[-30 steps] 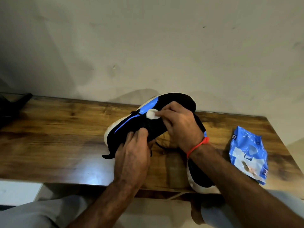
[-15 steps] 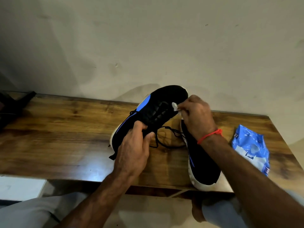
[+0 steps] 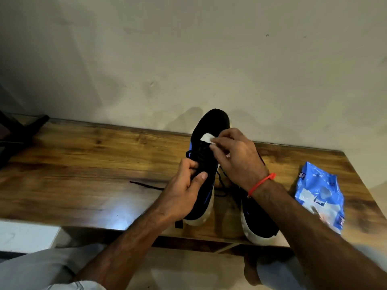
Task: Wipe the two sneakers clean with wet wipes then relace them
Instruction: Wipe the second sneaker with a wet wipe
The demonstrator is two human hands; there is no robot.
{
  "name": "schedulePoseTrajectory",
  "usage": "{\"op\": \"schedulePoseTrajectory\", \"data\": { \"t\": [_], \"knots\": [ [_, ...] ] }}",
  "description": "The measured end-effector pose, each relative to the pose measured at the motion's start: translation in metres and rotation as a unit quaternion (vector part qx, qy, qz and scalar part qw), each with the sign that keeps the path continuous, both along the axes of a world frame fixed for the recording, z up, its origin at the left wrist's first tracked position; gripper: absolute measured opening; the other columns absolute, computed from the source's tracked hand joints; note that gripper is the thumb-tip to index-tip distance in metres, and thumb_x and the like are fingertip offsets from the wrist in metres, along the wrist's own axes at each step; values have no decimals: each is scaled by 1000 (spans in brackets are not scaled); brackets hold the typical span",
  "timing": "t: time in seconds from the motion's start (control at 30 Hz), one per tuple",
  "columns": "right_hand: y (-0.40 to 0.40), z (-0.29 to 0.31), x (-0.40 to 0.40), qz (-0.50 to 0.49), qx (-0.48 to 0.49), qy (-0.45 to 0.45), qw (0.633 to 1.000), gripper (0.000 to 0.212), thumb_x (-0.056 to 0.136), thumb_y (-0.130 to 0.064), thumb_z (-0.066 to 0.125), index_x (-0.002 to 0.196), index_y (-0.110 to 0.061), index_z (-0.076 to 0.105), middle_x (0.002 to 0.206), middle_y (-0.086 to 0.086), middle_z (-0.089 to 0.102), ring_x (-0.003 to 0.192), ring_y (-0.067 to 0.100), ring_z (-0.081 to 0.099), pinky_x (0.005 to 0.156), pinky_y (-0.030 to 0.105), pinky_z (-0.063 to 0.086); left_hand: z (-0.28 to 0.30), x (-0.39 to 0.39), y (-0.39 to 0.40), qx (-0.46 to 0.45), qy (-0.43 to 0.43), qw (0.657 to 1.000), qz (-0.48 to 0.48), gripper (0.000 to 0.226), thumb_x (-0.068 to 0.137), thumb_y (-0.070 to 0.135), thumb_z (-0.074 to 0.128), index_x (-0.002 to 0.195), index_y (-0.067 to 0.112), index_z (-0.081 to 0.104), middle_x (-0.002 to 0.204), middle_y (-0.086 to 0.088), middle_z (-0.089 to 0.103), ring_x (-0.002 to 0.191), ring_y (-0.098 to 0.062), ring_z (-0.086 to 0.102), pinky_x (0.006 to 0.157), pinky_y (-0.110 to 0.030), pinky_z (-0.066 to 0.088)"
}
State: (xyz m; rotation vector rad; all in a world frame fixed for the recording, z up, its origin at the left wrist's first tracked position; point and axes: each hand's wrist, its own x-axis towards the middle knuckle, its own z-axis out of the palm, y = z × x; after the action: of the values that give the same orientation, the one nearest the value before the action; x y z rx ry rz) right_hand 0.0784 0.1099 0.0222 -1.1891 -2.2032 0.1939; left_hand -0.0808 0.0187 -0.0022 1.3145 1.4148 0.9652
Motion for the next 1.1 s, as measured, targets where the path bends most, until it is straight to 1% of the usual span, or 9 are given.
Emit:
{"op": "schedulePoseTrajectory", "data": {
  "t": [0.17, 0.27, 0.37, 0.43, 0.53, 0.67, 0.83, 1.0, 1.1],
  "knots": [
    [-13, 4, -9, 95, -6, -21, 995, 19, 92, -14, 60, 100, -4, 75, 103, 7, 65, 93, 17, 63, 89, 10, 40, -3, -5, -3, 61, 75, 995, -33, 21, 106, 27, 50, 123, 19, 43, 116, 2, 65, 103, -9, 66, 84, -45, 60],
    [5, 9, 6, 52, 54, -43, 996, 16, 78, 2, 74, 94, 0, 75, 94, 14, 67, 82, 28, 68, 83, 26, 46, -3, -2, -5, 98, 109, 987, -58, 17, 106, 27, 49, 120, 22, 42, 111, 2, 66, 97, -12, 67, 77, -48, 59],
    [8, 13, 8, 30, 67, -38, 997, 14, 81, 3, 70, 93, -1, 75, 91, 14, 67, 78, 28, 68, 77, 24, 51, -3, 2, -2, 121, 123, 983, -61, 14, 106, 28, 48, 117, 27, 40, 109, 4, 64, 94, -12, 66, 73, -47, 59],
    [-4, 14, 1, 74, 27, -45, 996, 16, 86, 0, 66, 99, -4, 75, 98, 11, 67, 86, 25, 67, 78, 30, 55, -3, 1, -3, 124, 118, 984, -51, 15, 106, 29, 49, 117, 28, 39, 108, 5, 64, 95, -14, 67, 74, -46, 59],
    [-9, 18, 5, 114, -51, -39, 991, 16, 90, -5, 66, 100, -11, 76, 100, 3, 69, 92, 15, 66, 83, 17, 49, -6, -3, -5, 103, 98, 989, -41, 16, 106, 25, 50, 120, 24, 42, 108, 5, 65, 95, -12, 68, 75, -42, 61],
    [13, 23, 23, 16, -44, 5, 999, 18, 87, -7, 69, 101, -16, 76, 96, 3, 70, 91, 18, 66, 83, 18, 47, 0, -6, 1, 23, -25, 999, -4, 15, 106, 25, 50, 120, 23, 47, 117, 7, 65, 103, -2, 66, 90, -36, 59],
    [4, 17, 10, 10, -17, 35, 999, 18, 89, -8, 68, 105, -12, 76, 98, 4, 67, 93, 14, 62, 84, 2, 36, 7, -4, 9, -42, -176, 983, 24, 17, 105, 22, 52, 121, 18, 54, 109, 1, 69, 99, -11, 69, 81, -30, 55],
    [-29, 16, -9, 59, -95, 62, 992, 14, 89, -12, 70, 102, -15, 76, 97, -3, 72, 93, 8, 66, 87, 25, 52, 5, -13, 11, -76, -285, 952, 88, 14, 105, 17, 51, 115, 19, 61, 104, -3, 72, 98, -15, 70, 81, -34, 54],
    [-46, 16, -11, 122, -130, 44, 983, 13, 90, -14, 70, 102, -17, 74, 99, -6, 71, 94, 4, 65, 87, 25, 54, 12, -20, 11, -75, -321, 939, 97, 13, 105, 18, 51, 114, 18, 61, 104, -6, 73, 93, -18, 71, 76, -35, 56]
  ]
}}
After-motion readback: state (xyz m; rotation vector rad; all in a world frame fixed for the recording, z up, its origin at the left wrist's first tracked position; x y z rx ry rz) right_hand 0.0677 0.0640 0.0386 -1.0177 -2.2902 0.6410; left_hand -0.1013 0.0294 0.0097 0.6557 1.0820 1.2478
